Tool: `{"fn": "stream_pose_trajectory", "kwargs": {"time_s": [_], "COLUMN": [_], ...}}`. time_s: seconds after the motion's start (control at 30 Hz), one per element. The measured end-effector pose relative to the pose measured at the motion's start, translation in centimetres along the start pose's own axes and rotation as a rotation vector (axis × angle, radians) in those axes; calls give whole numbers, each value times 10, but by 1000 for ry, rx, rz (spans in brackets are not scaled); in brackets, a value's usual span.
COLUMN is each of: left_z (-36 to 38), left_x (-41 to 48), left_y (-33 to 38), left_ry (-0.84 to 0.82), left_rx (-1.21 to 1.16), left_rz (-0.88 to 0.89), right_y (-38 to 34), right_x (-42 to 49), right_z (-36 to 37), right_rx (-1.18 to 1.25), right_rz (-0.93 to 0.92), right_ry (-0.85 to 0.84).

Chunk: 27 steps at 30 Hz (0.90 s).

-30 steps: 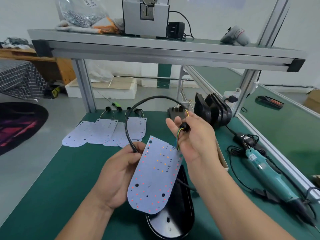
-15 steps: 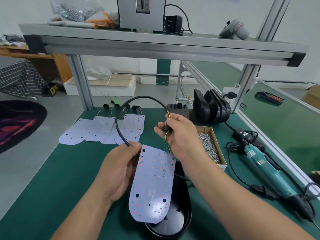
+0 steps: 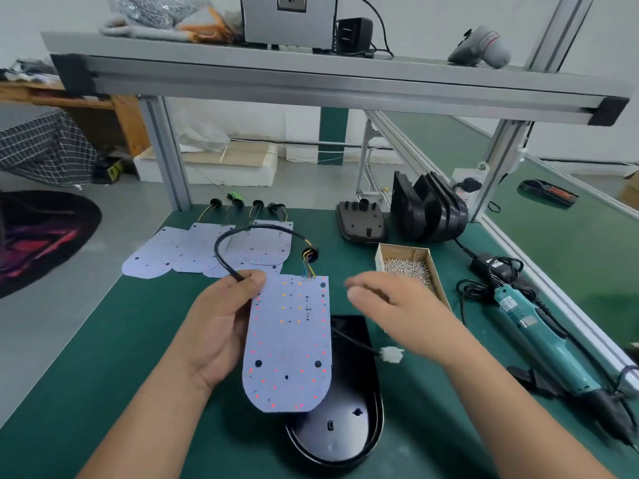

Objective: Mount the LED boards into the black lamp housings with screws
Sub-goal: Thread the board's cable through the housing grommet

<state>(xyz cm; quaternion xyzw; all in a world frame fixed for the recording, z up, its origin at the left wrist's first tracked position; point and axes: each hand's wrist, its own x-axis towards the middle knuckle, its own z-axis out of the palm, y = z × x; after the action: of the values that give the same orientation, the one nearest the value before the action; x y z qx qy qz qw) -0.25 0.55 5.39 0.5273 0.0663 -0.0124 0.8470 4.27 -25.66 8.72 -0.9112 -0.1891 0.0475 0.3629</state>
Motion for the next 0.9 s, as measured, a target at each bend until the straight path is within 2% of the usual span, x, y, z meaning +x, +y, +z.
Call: {"fn": "stream_pose_trajectory", "kwargs": {"time_s": [0.1, 0.2, 0.3, 0.43, 0.67, 0.8, 0.9], "left_z": [1, 0, -1, -1, 4, 0, -5], "left_x": [0, 1, 1, -1, 1, -1, -3], "left_y": [-2, -5, -6, -6, -10, -5, 0], "left_ry": [-38, -46, -108, -148, -136, -179, -189], "left_rx": [-18, -83, -99, -65, -1, -49, -197], "left_rz": [-18, -19, -46, -74, -37, -37, -92], "right_y": [1, 2, 6, 9, 13, 15, 17], "right_x": [-8, -5, 1, 11, 17, 22, 25], "right_z": [9, 11, 9, 10, 21, 30, 38], "right_rx": [-219, -208, -26, 244, 885, 1003, 897], "right_rz": [-86, -160, -216, -164, 44, 54, -22], "right_ry": [-156, -229, -141, 32, 64, 76, 146]}}
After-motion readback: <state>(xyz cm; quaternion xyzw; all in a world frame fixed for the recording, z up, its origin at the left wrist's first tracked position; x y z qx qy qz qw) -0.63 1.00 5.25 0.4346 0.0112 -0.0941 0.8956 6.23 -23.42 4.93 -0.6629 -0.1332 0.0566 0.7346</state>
